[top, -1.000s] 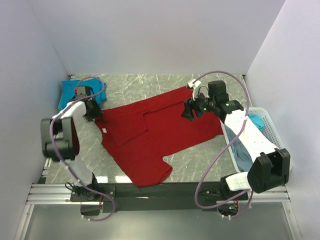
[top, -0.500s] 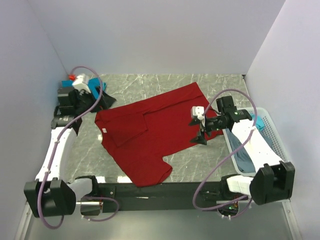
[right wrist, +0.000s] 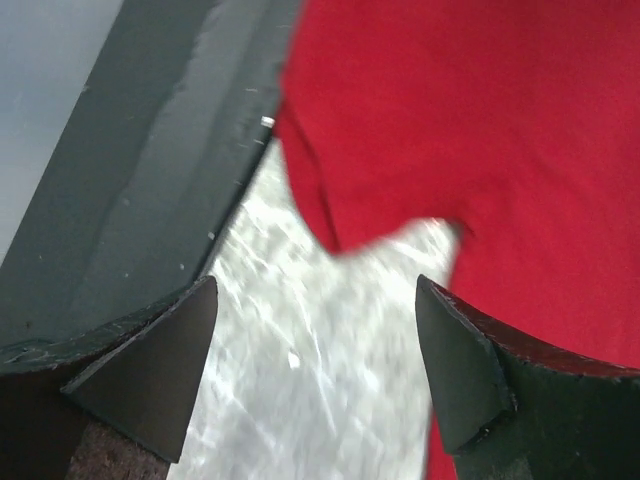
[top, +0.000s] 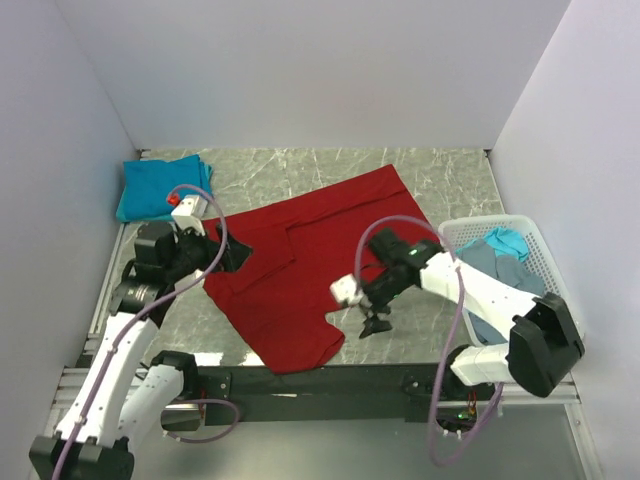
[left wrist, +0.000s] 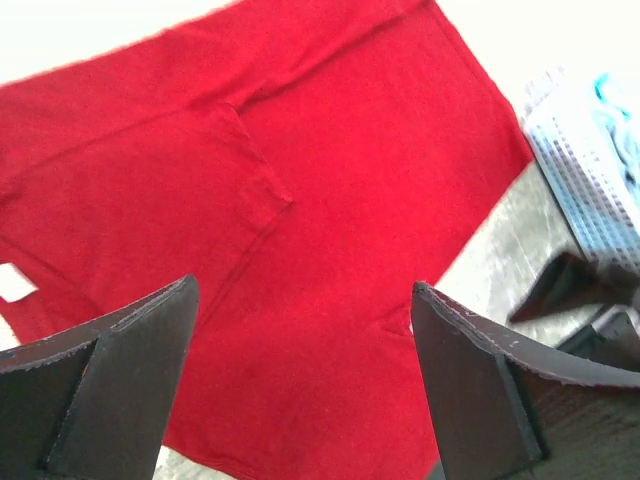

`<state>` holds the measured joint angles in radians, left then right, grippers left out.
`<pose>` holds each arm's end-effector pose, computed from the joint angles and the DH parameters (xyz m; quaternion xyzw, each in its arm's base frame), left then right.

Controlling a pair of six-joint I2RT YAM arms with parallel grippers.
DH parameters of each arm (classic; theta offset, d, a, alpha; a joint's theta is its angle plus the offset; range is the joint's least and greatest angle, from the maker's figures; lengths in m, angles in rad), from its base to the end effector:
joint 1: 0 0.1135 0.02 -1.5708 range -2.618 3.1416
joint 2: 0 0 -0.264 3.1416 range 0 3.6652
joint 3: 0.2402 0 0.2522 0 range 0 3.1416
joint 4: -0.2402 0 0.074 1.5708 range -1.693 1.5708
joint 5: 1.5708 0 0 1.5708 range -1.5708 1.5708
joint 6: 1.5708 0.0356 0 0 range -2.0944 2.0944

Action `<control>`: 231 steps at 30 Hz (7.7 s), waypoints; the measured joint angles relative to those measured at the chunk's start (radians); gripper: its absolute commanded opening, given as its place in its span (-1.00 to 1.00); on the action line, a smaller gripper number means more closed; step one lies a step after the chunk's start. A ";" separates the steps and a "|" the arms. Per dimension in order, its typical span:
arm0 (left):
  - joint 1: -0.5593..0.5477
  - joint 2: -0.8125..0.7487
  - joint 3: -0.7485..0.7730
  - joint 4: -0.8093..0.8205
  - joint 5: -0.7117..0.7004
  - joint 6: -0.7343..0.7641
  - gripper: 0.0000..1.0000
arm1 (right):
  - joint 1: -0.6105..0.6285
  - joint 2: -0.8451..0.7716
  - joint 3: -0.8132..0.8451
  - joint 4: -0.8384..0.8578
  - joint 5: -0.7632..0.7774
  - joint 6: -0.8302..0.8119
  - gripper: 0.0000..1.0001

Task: Fold and stack the t-shirts
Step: Fold the tshirt

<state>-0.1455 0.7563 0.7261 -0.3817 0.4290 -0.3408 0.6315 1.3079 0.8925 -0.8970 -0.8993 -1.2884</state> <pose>0.1681 -0.0396 0.3047 0.0363 0.8251 -0.3017 0.4764 0.1646 0.1549 0.2315 -0.7637 0.4664 0.3706 0.2489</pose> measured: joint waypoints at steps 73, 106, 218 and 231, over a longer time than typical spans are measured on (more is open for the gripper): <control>-0.159 0.238 0.045 0.000 0.105 0.151 0.27 | -0.159 0.288 0.304 0.346 0.208 0.703 0.28; -0.488 0.901 0.301 -0.205 -0.271 0.156 -0.16 | -0.290 0.154 0.285 0.222 -0.011 0.587 0.30; -0.517 -0.023 0.110 -0.312 0.048 0.747 -0.99 | 0.222 0.665 0.859 -0.425 -0.072 -0.168 0.50; -0.517 -0.018 0.110 -0.303 -0.010 0.739 -0.99 | 0.230 0.336 0.557 -0.221 0.000 0.071 0.43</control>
<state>-0.6628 0.7380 0.8360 -0.6846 0.4191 0.3981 0.8612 1.6436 1.4494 -1.1179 -0.8997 -1.2179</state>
